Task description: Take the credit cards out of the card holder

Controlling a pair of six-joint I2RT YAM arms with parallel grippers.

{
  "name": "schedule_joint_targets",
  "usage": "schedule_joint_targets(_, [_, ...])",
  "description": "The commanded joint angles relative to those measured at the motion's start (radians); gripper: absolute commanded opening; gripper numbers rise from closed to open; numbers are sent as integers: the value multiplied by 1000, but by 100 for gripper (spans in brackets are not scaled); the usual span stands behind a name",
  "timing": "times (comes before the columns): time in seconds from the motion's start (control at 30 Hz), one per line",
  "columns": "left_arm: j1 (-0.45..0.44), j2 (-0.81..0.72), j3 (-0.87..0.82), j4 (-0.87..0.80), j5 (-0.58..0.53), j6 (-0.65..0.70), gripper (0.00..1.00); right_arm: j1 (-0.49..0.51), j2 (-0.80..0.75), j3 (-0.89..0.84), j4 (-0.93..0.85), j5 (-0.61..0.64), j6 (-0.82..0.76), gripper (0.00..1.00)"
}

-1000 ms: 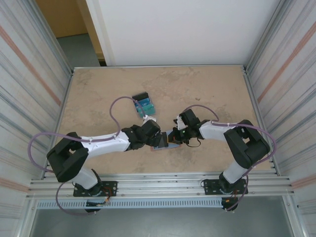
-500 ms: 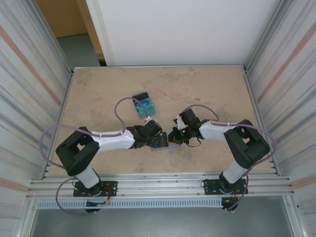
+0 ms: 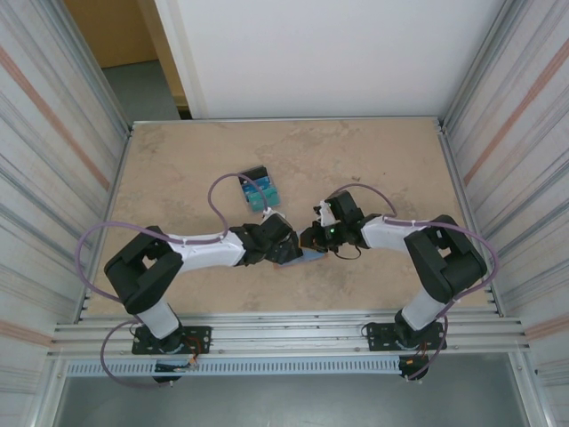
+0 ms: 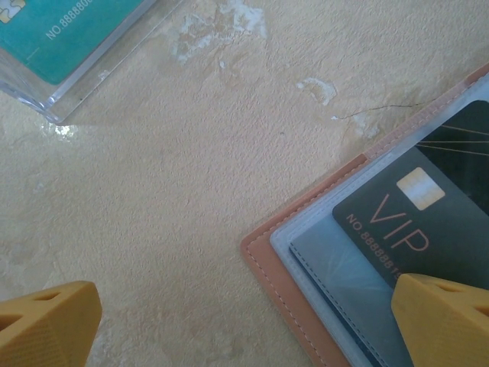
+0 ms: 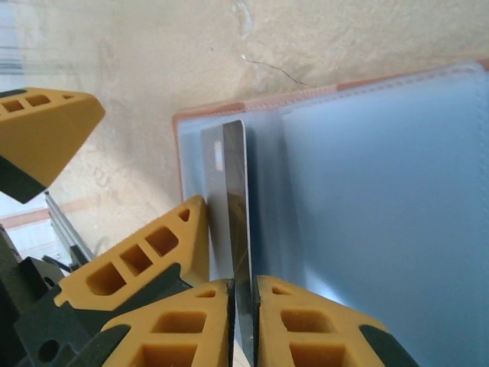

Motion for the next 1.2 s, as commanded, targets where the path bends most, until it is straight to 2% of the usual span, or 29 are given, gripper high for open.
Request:
schedule_joint_targets(0.0, [-2,29,-14,-37,25,22,99,3,36,-8,99,-65,33,17])
schedule_joint_targets(0.13, [-2,28,-14,-34,35,24,99,3,64,-9,128,-79,49,15])
schedule_joint_targets(0.27, [-2,18,-16,-37,36,19,98,-4,60,-14,121,-66,44,7])
schedule_joint_targets(0.5, [2,-9,-26,-59,20,18,99,-36,-6,-22,-14,13,-38,0])
schedule_joint_targets(0.97, [22,-109,-34,-77,21,14,99,-95,-195,-14,-210,89,-195,0])
schedule_joint_targets(1.17, [67,-224,-35,-59,88,-21,99,-94,-329,-34,-212,93,-232,0])
